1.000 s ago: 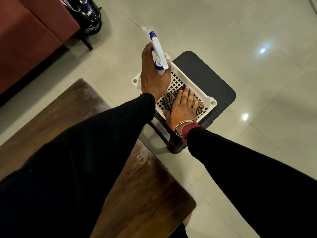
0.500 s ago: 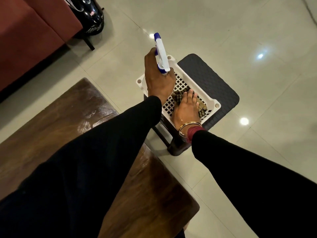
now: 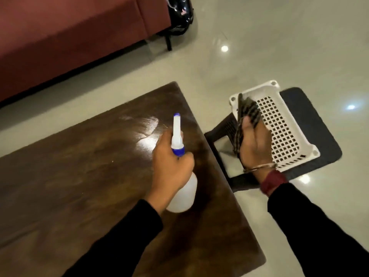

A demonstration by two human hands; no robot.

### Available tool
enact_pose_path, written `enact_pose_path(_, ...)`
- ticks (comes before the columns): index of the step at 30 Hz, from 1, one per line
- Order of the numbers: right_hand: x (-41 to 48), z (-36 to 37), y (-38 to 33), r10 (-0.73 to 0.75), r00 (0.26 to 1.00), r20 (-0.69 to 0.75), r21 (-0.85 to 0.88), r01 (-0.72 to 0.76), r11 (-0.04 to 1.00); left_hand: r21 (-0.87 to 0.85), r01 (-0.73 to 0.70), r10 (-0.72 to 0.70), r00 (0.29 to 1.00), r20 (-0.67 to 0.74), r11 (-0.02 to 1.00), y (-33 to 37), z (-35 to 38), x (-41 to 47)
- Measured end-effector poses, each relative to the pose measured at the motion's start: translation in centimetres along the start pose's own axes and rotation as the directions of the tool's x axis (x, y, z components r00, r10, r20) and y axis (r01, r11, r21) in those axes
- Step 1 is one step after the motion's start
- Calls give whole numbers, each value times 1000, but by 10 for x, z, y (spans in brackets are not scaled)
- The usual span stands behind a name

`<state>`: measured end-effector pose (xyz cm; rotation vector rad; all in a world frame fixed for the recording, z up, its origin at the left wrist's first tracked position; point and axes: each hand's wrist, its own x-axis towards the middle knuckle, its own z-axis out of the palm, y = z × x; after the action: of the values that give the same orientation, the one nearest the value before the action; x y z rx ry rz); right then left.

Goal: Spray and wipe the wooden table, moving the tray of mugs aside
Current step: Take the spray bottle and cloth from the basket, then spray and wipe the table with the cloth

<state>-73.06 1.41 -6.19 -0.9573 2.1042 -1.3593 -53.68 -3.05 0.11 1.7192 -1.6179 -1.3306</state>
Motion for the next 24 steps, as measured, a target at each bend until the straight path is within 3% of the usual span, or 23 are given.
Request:
enact_pose_path(3,-37,38,-14,-53,971,233,-121,83,989,63,64,-67,997,44,996,-11,-31,6)
enact_pose_path(5,-67,64,-4,-29,912,409,-263,148,953,97,85,-89,995,38,992,-15,-39,11)
enact_pose_path(8,-100,94,24,4,813,582,-558,396,729,72,131,-134,990,38,989,-20,-43,15)
enact_pose_path(10,-98,105,30,15,803,595,-616,444,650,72,119,-120,993,21,990,-22,-47,14)
enact_pose_path(14,-33,129,19,21,830,558,-635,410,655,88,64,-67,997,40,994,-32,-57,0)
enact_pose_path(17,49,186,-7,36,870,491,-687,361,630,76,11,-11,1000,2,997,-51,-64,-15)
enact_pose_path(20,67,248,-31,52,847,528,-691,394,606,55,34,-32,999,-30,998,-70,-69,-28)
enact_pose_path(22,33,258,-33,-49,747,663,-605,574,552,26,78,-77,996,-36,997,-75,-72,-34)
enact_pose_path(24,-9,231,-24,-123,580,805,-449,733,511,11,109,-109,993,-54,994,-74,-75,-37)
